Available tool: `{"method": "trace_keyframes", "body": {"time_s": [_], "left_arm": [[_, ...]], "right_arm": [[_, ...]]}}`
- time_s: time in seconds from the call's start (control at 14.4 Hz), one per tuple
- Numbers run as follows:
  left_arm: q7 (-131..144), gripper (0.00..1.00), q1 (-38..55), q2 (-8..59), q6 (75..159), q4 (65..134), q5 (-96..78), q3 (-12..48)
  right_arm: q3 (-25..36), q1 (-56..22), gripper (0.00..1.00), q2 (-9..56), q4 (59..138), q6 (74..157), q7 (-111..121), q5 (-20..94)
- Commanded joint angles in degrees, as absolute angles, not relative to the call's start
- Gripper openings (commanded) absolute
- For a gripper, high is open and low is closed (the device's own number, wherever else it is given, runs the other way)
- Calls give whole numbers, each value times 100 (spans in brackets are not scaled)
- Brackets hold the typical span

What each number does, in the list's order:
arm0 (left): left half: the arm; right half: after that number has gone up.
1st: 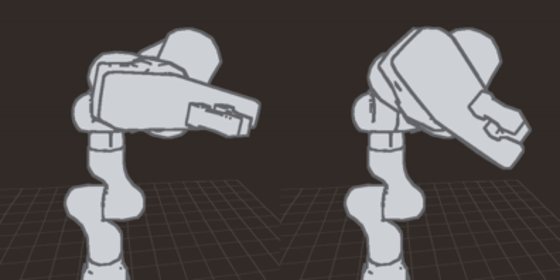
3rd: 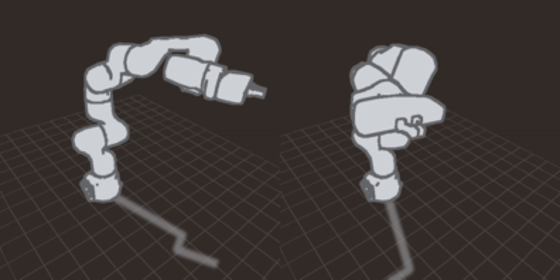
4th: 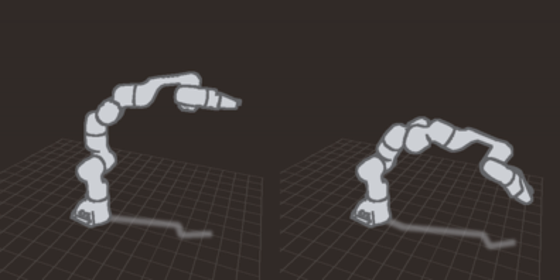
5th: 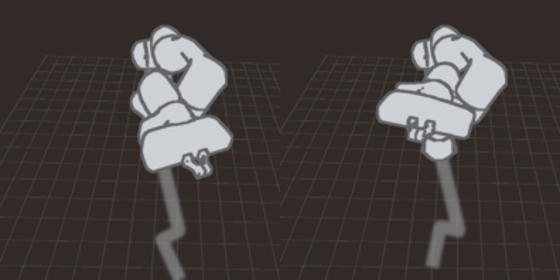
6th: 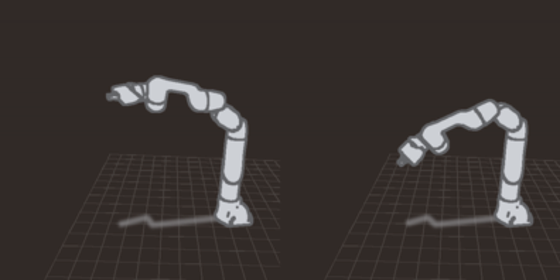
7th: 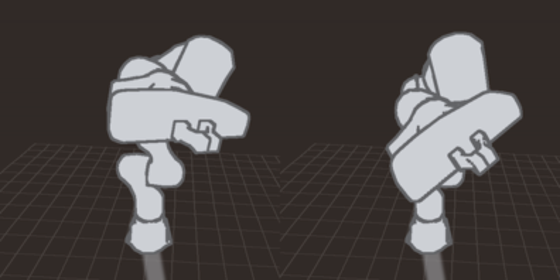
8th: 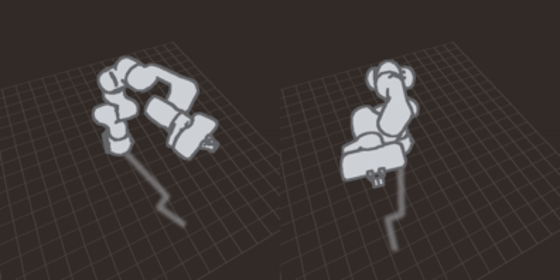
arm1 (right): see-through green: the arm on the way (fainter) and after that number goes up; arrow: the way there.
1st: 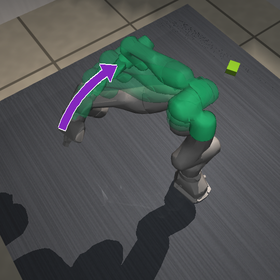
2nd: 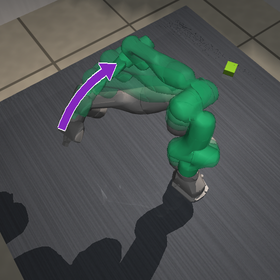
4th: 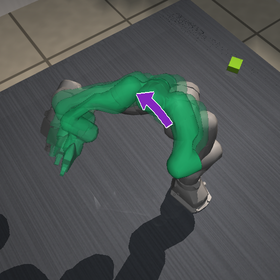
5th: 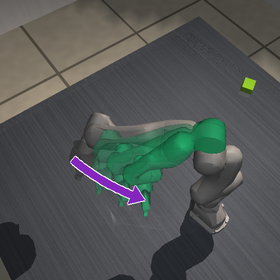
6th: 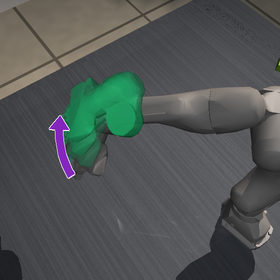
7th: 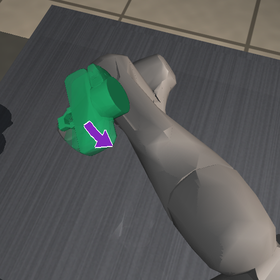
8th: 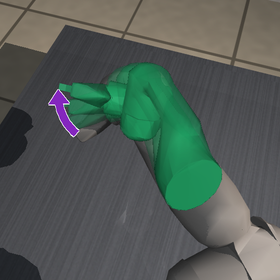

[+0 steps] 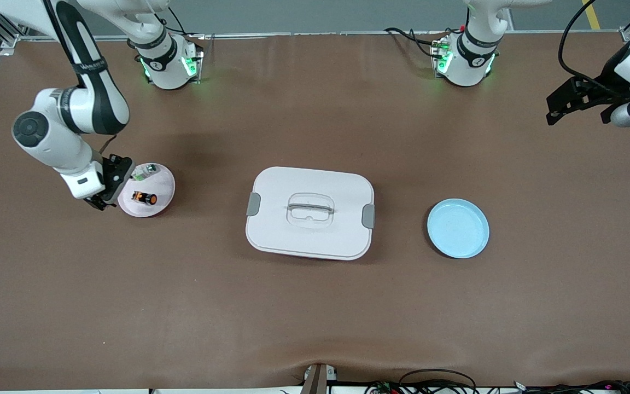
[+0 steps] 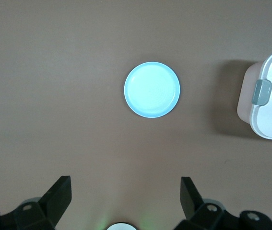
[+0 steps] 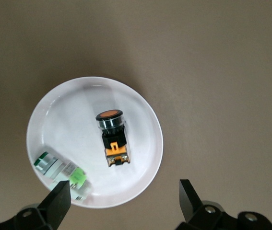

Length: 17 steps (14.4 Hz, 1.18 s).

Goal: Transfer orange switch to right arm and place

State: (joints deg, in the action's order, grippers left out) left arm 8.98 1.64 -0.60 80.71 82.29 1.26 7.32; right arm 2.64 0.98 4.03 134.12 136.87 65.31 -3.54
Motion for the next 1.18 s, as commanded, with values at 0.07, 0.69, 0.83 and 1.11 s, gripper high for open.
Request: {"method": "trace_keyframes", "body": {"time_s": [0.07, 0.69, 0.83, 1.11], "left_arm": [[800, 100, 149, -255, 7919, 8279, 264, 738], [791, 100, 158, -308, 7831, 8262, 264, 773], [791, 100, 158, -316, 7813, 8262, 264, 782], [809, 100, 176, -395, 7805, 8271, 246, 782]], "right_arm": [[193, 193, 100, 307, 12510, 12405, 5635, -343], [202, 264, 100, 290, 11646, 11233, 1458, -123], [193, 299, 100, 290, 11584, 11224, 977, -123], [202, 299, 100, 264, 11251, 11023, 161, -123]]}}
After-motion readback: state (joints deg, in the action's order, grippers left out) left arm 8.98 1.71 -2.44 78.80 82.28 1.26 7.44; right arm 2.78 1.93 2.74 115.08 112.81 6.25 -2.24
